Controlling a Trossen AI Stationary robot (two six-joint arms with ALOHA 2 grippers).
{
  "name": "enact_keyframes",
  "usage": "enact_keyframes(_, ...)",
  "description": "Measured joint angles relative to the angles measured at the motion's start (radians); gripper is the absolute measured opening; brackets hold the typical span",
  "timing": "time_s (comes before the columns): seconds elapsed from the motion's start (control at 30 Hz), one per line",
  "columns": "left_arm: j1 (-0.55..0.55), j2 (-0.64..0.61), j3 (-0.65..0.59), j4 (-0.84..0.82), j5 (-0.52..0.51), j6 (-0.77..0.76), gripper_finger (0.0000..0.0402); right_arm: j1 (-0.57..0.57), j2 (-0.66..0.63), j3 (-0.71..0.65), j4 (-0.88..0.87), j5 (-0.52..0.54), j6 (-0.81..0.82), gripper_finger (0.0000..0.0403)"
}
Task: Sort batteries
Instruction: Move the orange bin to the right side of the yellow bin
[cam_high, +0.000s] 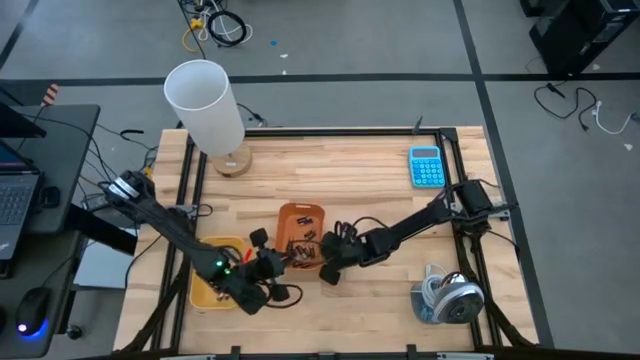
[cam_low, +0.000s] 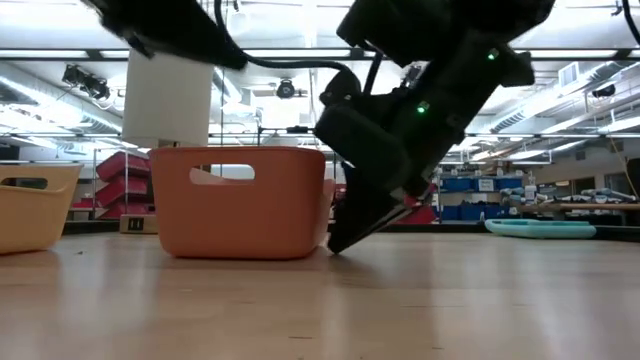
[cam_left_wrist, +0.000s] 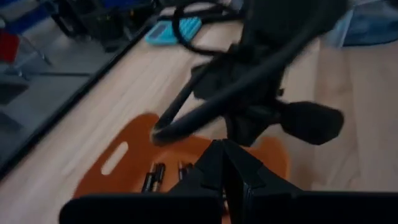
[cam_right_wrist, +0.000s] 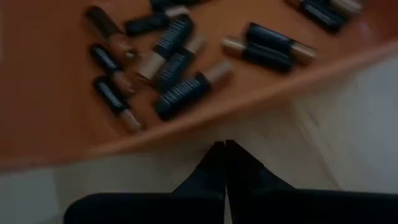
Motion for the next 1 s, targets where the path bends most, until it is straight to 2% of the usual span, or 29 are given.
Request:
enact_keyframes(0.1, 0.026, 0.021, 0.000, -0.034, 0.066, -0.062, 0.0005, 0.012, -0.023, 0.000, -0.065, 0.050, 0.039, 0.0000)
enact_keyframes(0.27, 0.066, 0.018, 0.001, -0.135, 0.282, -0.219, 0.0005, 0.045, -0.069, 0.000, -0.192, 0.117, 0.078, 0.0000)
enact_keyframes(0.37, 0.079, 0.022, 0.001, -0.147, 0.351, -0.269, 0.0005, 0.064, -0.085, -0.001, -0.219, 0.136, 0.099, 0.0000)
enact_keyframes(0.57, 0.093, 0.024, 0.001, -0.222, 0.410, -0.324, 0.0005, 0.080, -0.088, -0.001, -0.198, 0.141, 0.122, 0.0000)
enact_keyframes(0.77, 0.091, 0.024, 0.001, -0.216, 0.499, -0.344, 0.0004, 0.082, -0.088, -0.001, -0.183, 0.142, 0.130, 0.0000)
enact_keyframes(1.0, 0.091, 0.024, 0.001, -0.215, 0.538, -0.352, 0.0004, 0.081, -0.088, -0.001, -0.161, 0.142, 0.128, 0.0000)
